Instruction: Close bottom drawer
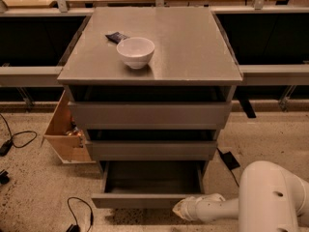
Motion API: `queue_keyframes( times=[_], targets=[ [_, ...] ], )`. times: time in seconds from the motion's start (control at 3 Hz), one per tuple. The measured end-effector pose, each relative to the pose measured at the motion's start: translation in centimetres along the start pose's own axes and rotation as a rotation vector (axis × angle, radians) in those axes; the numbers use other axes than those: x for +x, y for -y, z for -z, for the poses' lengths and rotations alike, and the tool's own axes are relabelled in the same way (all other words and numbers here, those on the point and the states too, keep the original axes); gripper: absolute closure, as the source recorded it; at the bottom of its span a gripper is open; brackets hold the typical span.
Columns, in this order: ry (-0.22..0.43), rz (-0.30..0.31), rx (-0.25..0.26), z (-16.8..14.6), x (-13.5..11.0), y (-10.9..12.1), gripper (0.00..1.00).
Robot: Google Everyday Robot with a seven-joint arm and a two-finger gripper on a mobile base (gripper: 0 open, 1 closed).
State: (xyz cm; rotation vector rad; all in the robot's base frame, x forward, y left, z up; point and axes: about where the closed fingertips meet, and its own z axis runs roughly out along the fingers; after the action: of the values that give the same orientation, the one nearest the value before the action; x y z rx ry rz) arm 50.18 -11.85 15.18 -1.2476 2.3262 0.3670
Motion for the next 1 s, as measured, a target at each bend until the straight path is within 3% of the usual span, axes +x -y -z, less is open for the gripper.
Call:
queue_keyframes(
  times=[0.67, 1.0],
  targets=[
    [0.063, 0.027, 0.001, -2.7, -2.6, 0.0, 1.00],
    [0.095, 0.061, 0.031, -3.8, -4.7, 2.1, 1.00]
  ],
)
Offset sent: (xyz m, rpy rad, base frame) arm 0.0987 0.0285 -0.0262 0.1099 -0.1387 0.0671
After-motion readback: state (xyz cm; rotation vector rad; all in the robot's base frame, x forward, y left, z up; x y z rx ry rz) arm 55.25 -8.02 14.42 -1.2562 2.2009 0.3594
